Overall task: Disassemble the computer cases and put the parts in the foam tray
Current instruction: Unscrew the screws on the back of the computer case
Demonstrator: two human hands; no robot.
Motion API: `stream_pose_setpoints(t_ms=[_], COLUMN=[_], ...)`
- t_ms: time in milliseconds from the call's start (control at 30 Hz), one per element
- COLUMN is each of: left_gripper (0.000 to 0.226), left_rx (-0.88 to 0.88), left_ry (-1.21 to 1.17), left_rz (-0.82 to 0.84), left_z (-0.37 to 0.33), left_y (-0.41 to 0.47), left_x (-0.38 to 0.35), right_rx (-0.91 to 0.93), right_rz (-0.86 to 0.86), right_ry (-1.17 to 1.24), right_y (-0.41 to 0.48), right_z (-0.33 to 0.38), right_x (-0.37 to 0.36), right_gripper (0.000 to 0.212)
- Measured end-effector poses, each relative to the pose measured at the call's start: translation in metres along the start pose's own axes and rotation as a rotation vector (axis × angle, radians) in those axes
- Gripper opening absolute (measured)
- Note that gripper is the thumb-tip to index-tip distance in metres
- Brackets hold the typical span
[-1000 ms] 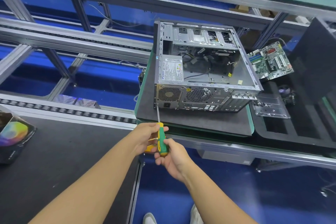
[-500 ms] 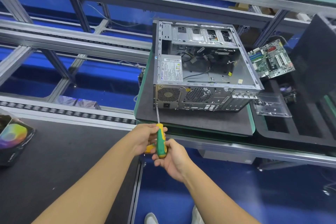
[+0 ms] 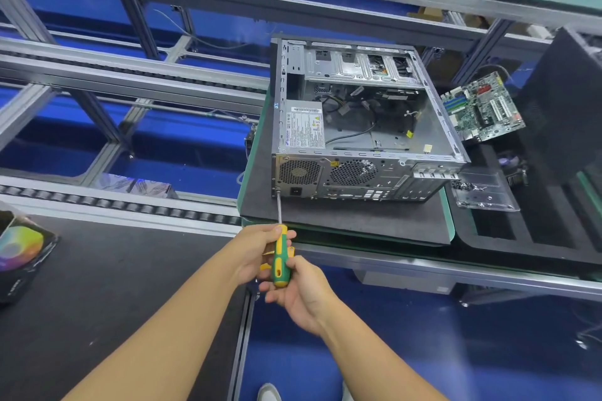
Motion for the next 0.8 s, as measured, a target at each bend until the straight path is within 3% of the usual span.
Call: stream_pose_setpoints(t_ms=[133,267,433,533,633,733,800], left_gripper=[0.035,0.016,0.021,0.021,0.017,0.008,0.015], left_rx=[-0.036,-0.085,-0.073,-0.079,-0.134,-0.175,-0.163], left_ry=[0.105,0.012,-0.034,0.005,-0.007,-0.070,-0.074], left_rz=[-0.011,-0.086,0.001,0.023,-0.110,-0.287,-0.321], left_z=[-0.004,-0.003,0.001,-0.004,-0.020,-0.036,-0.042], left_y=[0.000,0.002,0.001,0.002,0.008,0.022,0.031], left_x=[-0.004,0.002,0.002,0.000,-0.003,-0.007,-0.011], right_rx=[0.111,0.146,-0.006,0.023,0.085,0.120,0.125], right_rz=[-0.002,-0.054,-0.001,-0.015,-0.069,-0.150,-0.165], right_ry=[-0.102,-0.107,0.053,0.010,-0.062,-0.090,-0.145], right_y=[-0.001,0.000,-0.001,-0.001,0.002,0.006,0.007], right_z=[-0.001,-0.001,0.005,0.008,0.007,0.008,0.008], right_x=[0.000,-0.003,-0.005,-0.002,0.001,0.005,0.005], right_gripper=[0.026,0.036,0.043,0.037,0.022,0.033,0.038])
Point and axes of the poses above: each hand's wrist, its own y-axis towards the middle knuckle, its own x-axis out of the back of the hand, z = x × y, the point moved 2 cm from there along y, towards the middle knuckle, and after that the axes turned 7 degrees about y, right-handed, at the moved point
